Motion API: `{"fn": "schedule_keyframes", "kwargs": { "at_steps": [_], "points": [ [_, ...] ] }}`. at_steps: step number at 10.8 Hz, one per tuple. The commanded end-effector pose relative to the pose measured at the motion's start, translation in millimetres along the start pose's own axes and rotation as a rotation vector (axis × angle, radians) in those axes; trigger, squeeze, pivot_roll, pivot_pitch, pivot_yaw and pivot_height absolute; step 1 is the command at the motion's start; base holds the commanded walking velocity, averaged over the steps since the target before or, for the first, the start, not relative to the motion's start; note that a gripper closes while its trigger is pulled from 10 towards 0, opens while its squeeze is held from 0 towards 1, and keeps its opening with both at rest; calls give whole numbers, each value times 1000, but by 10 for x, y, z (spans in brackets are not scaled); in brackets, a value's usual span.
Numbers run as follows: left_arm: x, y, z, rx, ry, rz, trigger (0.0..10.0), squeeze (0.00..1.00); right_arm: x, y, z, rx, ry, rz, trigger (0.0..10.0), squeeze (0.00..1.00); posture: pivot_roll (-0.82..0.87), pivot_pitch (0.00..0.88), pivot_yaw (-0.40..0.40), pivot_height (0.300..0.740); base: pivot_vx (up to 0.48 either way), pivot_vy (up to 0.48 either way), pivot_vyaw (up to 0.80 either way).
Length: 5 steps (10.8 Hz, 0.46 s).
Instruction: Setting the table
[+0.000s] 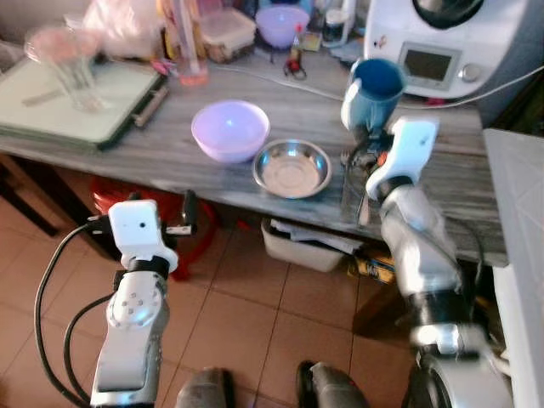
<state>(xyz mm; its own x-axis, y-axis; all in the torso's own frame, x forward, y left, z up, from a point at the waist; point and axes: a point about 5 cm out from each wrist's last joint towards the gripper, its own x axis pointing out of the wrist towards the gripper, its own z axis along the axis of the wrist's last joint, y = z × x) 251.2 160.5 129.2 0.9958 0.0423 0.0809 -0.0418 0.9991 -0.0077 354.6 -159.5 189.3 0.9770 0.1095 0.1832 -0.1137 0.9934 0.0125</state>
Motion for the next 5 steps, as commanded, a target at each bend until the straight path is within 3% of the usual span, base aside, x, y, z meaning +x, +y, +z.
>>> {"fn": "schedule_keyframes", "kwargs": {
  "at_steps": [1, 5],
  "points": [
    [-26, 26, 60, 12, -13, -9, 10000, 0, 58, 2, 83, 9, -34, 1, 10000, 0, 98, 189, 39, 740, 0, 0, 0],
    [-96, 89, 120, 25, 6, 6, 10000, 0, 197, 96, 137, 19, -35, 146, 10000, 0, 126, 240, 48, 740, 0, 0, 0]
  ]
}}
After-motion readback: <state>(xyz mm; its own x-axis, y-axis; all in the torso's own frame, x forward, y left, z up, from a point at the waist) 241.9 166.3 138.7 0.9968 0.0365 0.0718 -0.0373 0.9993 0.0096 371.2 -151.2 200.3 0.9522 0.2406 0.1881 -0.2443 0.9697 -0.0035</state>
